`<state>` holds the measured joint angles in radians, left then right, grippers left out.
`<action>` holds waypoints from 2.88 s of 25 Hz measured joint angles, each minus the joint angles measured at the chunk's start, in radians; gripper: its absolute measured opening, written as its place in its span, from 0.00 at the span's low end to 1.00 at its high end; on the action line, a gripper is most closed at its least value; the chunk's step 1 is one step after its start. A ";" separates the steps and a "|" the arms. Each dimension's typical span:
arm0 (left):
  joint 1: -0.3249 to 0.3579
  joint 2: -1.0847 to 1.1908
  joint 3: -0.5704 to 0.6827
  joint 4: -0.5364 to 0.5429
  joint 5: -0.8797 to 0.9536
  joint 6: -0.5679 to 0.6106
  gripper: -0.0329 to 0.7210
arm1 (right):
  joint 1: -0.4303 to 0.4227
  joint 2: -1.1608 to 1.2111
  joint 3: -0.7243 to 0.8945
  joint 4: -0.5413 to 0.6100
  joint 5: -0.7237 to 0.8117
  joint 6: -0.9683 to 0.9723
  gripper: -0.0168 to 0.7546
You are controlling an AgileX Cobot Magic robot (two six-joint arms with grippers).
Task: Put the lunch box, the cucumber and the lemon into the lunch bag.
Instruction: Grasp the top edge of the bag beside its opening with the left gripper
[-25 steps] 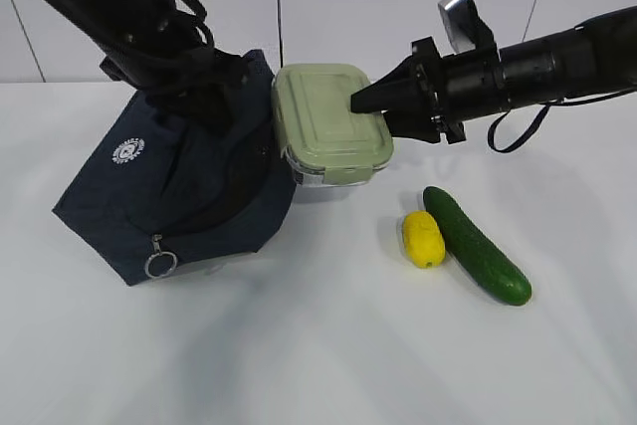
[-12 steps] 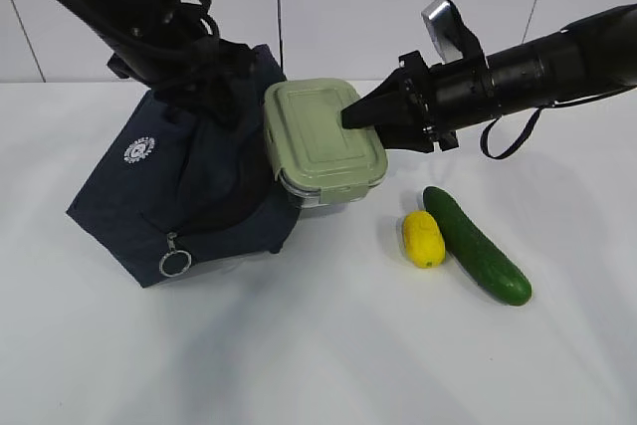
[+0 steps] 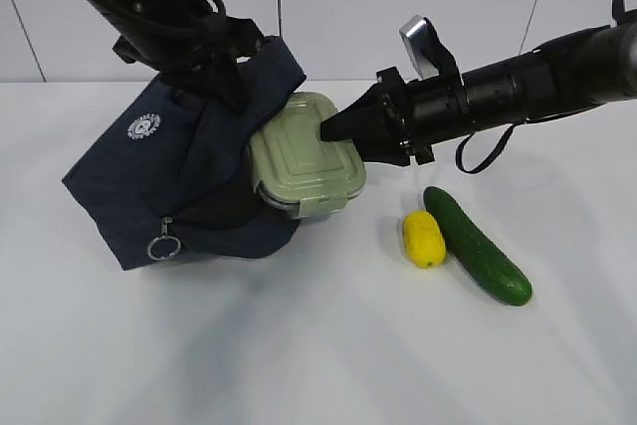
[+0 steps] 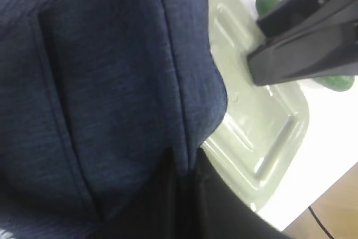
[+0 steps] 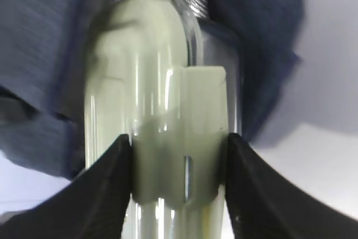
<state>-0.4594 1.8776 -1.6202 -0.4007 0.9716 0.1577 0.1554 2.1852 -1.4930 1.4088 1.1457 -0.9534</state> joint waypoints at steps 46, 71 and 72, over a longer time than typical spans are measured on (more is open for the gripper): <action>-0.045 0.098 -0.002 -0.059 -0.054 -0.002 0.05 | 0.165 0.186 -0.002 0.288 -0.152 -0.223 0.51; -0.045 0.098 -0.004 -0.060 -0.052 -0.002 0.05 | -0.110 -0.048 -0.007 -0.064 -0.066 -0.125 0.70; -0.045 0.098 -0.004 -0.060 -0.052 -0.002 0.05 | -0.118 -0.071 -0.007 -0.107 -0.076 -0.113 0.70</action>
<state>-0.5043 1.9760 -1.6240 -0.4608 0.9198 0.1555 0.0373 2.1139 -1.5004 1.3017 1.0701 -1.0660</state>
